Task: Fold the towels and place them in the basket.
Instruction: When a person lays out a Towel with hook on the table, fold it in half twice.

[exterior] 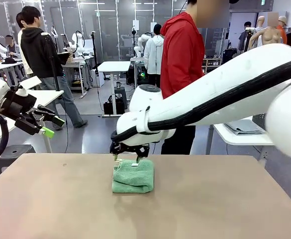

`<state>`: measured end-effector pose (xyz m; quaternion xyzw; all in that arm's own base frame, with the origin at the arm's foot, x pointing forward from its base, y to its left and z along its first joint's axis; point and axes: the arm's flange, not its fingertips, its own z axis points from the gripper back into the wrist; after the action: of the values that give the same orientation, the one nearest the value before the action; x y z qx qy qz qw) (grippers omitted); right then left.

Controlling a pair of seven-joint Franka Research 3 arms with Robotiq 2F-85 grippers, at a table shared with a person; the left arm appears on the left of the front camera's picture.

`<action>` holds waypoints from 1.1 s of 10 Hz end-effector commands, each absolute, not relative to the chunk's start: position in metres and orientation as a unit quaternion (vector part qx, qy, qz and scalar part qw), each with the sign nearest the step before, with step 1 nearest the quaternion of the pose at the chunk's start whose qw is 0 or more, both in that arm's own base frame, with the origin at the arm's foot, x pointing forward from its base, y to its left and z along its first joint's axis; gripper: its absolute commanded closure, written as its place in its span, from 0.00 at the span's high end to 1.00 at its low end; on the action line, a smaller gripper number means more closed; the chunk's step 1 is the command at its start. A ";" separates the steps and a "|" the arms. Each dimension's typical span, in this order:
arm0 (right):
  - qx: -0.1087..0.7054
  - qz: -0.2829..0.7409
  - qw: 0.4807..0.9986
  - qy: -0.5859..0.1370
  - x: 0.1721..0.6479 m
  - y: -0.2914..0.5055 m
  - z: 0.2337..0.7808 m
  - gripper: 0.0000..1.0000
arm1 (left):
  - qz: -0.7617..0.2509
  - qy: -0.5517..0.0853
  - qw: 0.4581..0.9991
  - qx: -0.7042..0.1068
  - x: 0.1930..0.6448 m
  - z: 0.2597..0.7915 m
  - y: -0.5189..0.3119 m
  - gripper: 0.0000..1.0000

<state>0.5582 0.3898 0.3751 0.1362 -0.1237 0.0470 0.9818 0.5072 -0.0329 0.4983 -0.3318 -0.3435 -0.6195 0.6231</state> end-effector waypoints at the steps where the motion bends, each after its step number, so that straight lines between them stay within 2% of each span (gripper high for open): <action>1: 0.152 0.044 0.979 -0.126 0.540 0.350 0.381 1.00 | -0.621 -0.346 0.622 -0.330 0.506 0.500 -0.033 1.00; 4: 0.168 0.029 0.978 -0.120 0.537 0.320 0.384 1.00 | -0.621 -0.346 0.622 -0.330 0.506 0.500 -0.033 1.00; 5: 0.142 0.026 0.982 -0.120 0.550 0.340 0.384 1.00 | -0.621 -0.346 0.622 -0.330 0.506 0.500 -0.033 1.00; 11: 0.142 0.026 0.982 -0.120 0.550 0.340 0.384 1.00 | -0.621 -0.346 0.622 -0.330 0.506 0.500 -0.033 1.00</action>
<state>0.5472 0.3349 0.3844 0.1468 -0.1173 0.0274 0.9818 0.5072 -0.0328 0.4983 -0.3317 -0.3435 -0.6194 0.6231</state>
